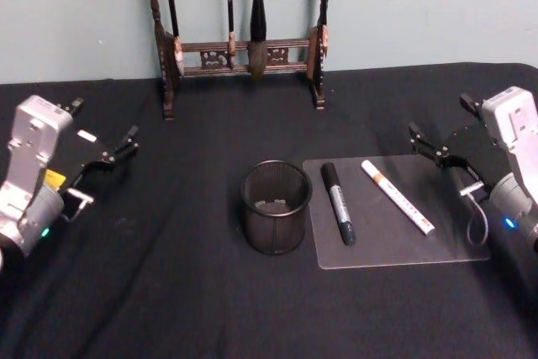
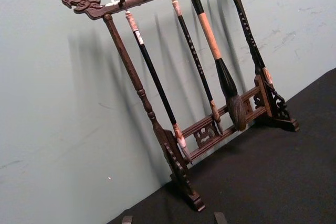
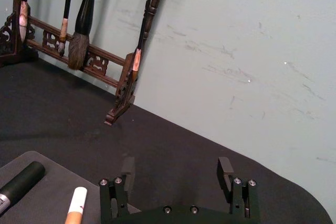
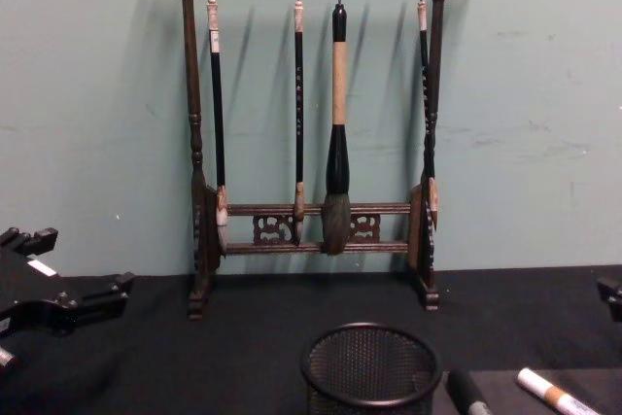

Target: Pick up the water-based marker from the table and place it into the pen holder.

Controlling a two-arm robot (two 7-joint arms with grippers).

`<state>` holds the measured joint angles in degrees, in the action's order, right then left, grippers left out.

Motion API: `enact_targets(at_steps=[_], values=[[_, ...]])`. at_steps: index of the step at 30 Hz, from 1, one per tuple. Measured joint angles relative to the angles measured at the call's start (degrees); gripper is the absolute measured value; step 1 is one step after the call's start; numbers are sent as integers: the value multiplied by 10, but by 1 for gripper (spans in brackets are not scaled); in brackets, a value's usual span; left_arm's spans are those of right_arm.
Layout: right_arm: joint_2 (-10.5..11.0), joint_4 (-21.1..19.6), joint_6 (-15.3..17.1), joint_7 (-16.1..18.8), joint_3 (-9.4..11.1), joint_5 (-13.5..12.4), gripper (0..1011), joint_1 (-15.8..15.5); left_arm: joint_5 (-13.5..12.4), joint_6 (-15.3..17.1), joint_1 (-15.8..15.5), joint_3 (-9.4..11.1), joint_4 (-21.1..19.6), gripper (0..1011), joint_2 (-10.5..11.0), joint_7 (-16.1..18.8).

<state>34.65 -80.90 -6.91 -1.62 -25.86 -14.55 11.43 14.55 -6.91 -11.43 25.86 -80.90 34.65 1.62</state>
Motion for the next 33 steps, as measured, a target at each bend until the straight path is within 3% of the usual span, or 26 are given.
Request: enact_targets(at_steps=[33], values=[[0, 0, 0, 0, 0, 0, 1002, 0, 0, 0, 0, 0, 0, 1001, 0, 0]])
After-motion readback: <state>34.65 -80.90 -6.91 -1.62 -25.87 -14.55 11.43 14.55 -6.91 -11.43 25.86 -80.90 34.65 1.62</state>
